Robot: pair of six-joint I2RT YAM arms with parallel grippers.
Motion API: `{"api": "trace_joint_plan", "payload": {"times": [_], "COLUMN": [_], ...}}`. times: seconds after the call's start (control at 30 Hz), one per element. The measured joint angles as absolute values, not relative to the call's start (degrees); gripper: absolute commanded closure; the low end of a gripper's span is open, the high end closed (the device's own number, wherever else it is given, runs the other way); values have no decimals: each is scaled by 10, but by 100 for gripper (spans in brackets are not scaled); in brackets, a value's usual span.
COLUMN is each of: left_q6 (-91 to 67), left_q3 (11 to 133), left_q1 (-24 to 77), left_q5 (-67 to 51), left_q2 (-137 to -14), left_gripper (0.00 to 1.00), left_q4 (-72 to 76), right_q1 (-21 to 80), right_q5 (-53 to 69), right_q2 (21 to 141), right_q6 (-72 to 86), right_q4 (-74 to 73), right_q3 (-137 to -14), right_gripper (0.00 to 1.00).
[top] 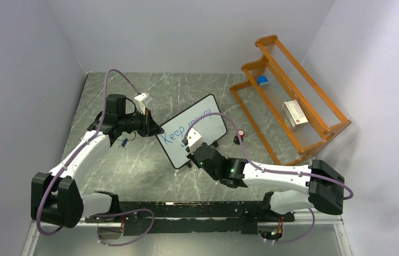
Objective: Write a sentence on the whiteboard
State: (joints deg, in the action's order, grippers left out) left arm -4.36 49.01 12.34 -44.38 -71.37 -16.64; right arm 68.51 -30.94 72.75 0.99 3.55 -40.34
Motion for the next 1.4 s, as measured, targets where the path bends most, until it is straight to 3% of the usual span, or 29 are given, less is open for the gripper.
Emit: {"api": "trace_joint_plan", "payload": {"times": [1.4], "left_q6": [-44], "left_q3": [490], "left_q1": [123], "left_q5": [-444], "left_q2": [-714], "left_gripper": [95], "left_q4": [-167], "right_q1": [683], "right_q5": [-311], "right_q2": [727], "right_q6": [41], "right_q4": [-16], "right_q3": [-409], "right_gripper": [100]}}
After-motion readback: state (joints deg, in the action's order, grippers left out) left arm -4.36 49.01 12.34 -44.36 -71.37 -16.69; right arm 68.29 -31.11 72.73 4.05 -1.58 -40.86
